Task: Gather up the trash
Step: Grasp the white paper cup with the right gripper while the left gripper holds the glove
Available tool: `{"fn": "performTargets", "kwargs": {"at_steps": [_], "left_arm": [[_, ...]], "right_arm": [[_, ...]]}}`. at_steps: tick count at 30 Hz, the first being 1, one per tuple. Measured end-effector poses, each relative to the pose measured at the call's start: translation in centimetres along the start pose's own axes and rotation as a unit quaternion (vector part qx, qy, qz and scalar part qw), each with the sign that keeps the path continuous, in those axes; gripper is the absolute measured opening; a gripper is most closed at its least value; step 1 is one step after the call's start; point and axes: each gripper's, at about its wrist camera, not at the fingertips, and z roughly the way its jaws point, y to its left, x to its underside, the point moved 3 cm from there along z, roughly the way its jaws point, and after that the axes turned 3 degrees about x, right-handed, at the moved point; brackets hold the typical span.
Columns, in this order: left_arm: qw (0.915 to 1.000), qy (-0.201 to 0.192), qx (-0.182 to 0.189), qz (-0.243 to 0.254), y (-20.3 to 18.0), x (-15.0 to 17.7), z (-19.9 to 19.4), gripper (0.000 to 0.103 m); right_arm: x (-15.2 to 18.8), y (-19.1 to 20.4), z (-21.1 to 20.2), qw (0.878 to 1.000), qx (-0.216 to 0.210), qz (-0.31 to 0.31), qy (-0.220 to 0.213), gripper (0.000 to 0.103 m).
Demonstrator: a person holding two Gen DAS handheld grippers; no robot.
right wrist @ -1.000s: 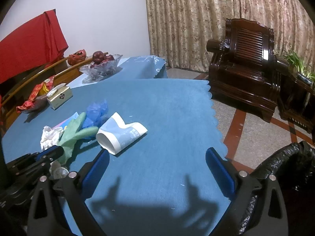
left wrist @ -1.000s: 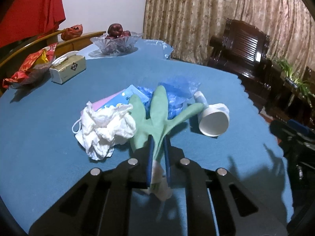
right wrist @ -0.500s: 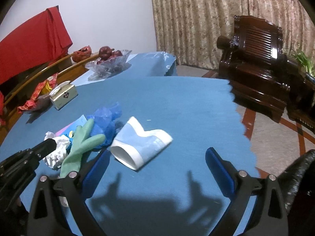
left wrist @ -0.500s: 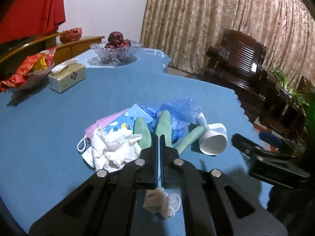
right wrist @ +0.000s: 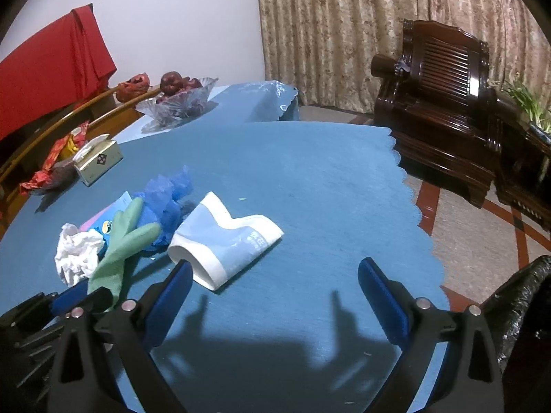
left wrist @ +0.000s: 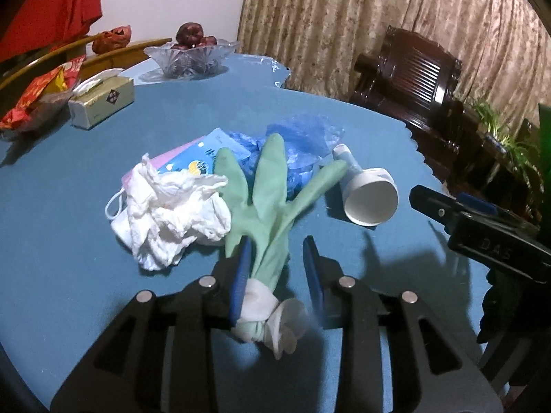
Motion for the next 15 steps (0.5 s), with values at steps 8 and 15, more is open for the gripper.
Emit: {"fn": "performTargets", "kwargs": {"at_steps": [8, 15], "left_arm": [[0.9991, -0.030, -0.008, -0.028, 2.0, -1.2, -1.1, 0.006], [0.9982, -0.038, -0.002, -0.046, 3.6, -2.4, -1.5, 0.006]], "right_arm": [[-0.6, 2.0, 0.7, 1.000, -0.020, -0.007, -0.003, 0.095], [-0.8, 3.7, 2.7, 1.000, -0.025, -0.004, 0.012, 0.095]]}}
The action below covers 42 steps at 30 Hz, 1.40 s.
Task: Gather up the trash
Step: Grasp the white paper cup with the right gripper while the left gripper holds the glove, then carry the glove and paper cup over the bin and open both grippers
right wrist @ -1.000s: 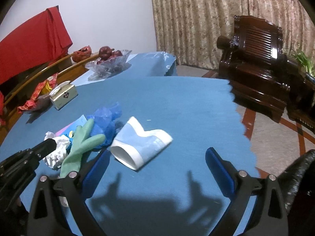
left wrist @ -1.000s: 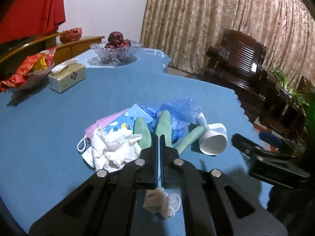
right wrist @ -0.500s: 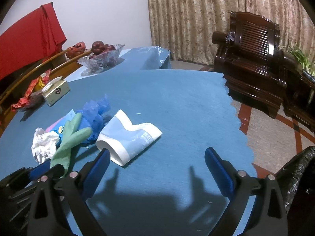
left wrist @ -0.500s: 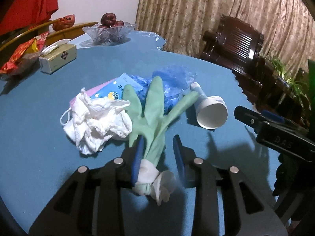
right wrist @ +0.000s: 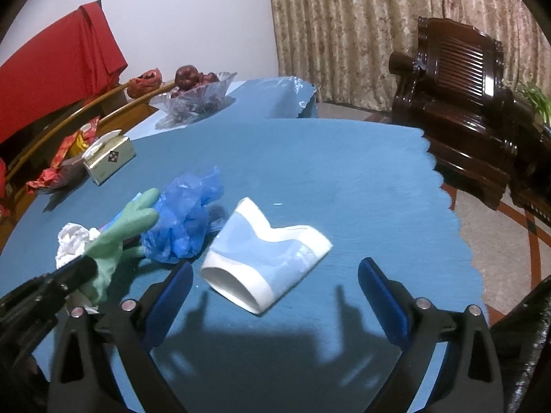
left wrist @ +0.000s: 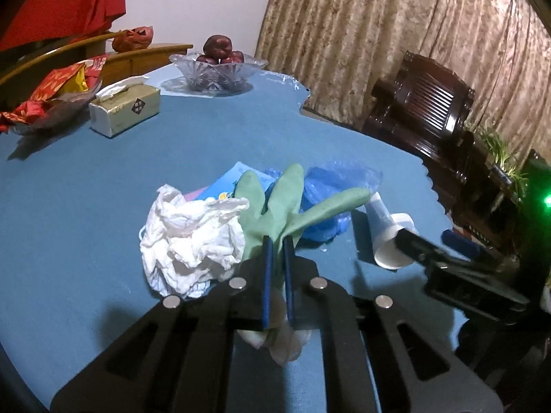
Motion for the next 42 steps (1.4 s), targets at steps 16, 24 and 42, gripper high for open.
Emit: {"fn": "performTargets", "kwargs": {"at_steps": [16, 24, 42], "left_arm": [[0.9999, 0.004, 0.012, 0.001, -1.0, 0.3, 0.5, 0.006], [0.9999, 0.003, 0.007, 0.012, -1.3, 0.1, 0.4, 0.006], [0.9997, -0.006, 0.015, 0.020, -2.8, 0.1, -1.1, 0.006]], "right_arm": [[0.2, -2.3, 0.4, 0.999, 0.037, 0.003, 0.032, 0.094], [-0.1, -2.0, 1.3, 0.999, 0.017, 0.018, 0.038, 0.089], [-0.3, -2.3, -2.9, 0.999, -0.020, 0.013, 0.023, 0.055]]}}
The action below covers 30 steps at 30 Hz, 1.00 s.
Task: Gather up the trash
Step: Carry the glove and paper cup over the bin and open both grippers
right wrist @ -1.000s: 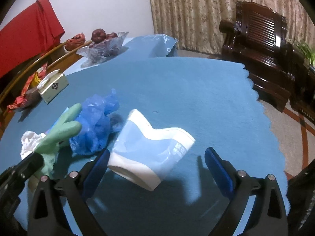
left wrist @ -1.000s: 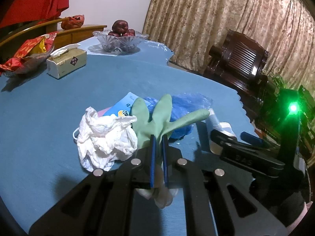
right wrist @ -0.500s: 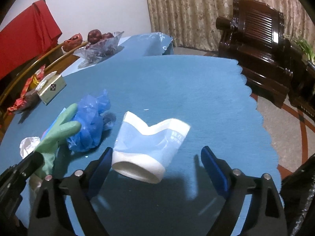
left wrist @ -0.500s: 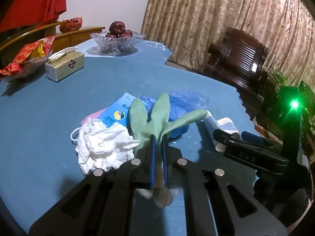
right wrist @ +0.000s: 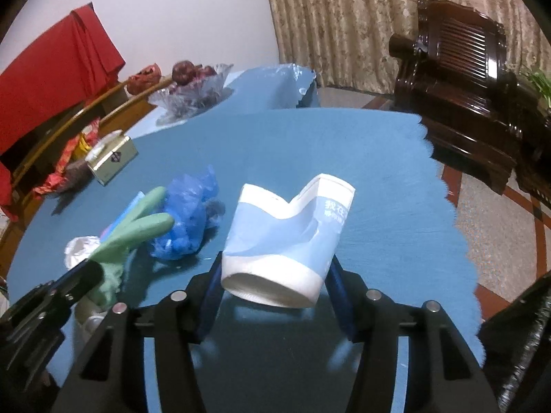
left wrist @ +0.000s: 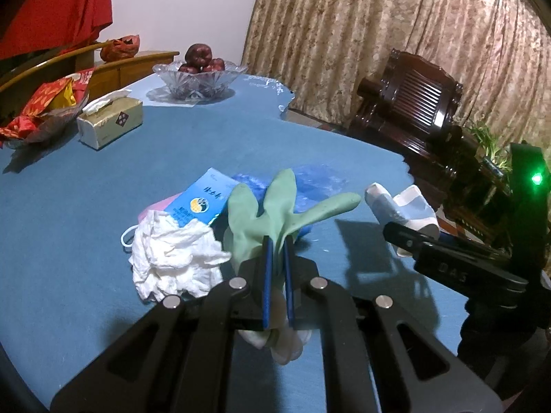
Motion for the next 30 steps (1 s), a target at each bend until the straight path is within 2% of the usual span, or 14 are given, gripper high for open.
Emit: {"fn": "performTargets", "kwargs": {"at_steps": [17, 30], "left_arm": [[0.9983, -0.027, 0.045, 0.024, -6.4, 0.5, -5.5, 0.006], [0.9933, -0.029, 0.089, 0.068, -12.9, 1.3, -8.0, 0.006]], "right_arm": [[2.2, -4.2, -10.7, 0.998, 0.022, 0.003, -0.051, 0.055], [4.6, -9.6, -18.1, 0.994, 0.073, 0.021, -0.072, 0.055]]}}
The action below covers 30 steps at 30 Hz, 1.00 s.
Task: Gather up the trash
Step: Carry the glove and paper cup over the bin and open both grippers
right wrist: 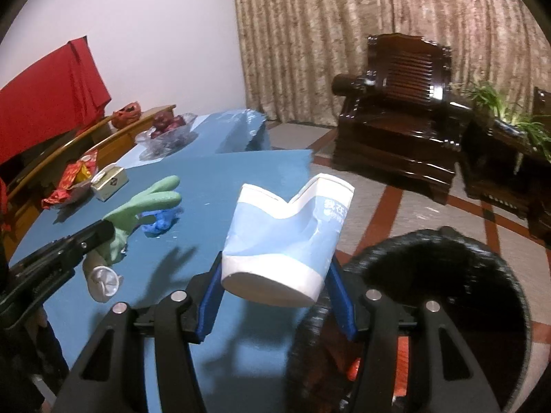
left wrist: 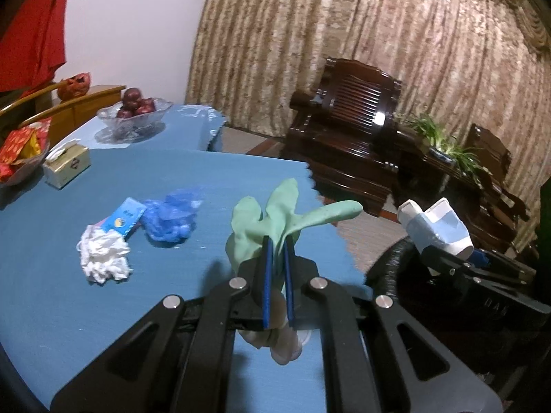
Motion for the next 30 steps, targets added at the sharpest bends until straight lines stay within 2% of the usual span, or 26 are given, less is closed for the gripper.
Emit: {"fn": "performTargets", "kwargs": {"at_steps": [13, 22, 30], "left_arm": [[0.9964, 0.016, 0.072, 0.043, -8.7, 0.8, 0.8, 0.006], [0.9886, 0.030, 0.125, 0.078, -15.1, 1.7, 2.6, 0.006], [0.9808, 0.048, 0.161, 0.100, -19.7, 2.7, 5.2, 0.006]], "right_arm": [[1.5, -8.1, -5.3, 0.996, 0.075, 0.043, -0.016, 0.055], [3.1, -13.6, -7.9, 0.989, 0.124, 0.075, -0.020, 0.055], [5.2, -17.4, -8.0, 0.984, 0.151, 0.097, -0.006, 0.055]]}}
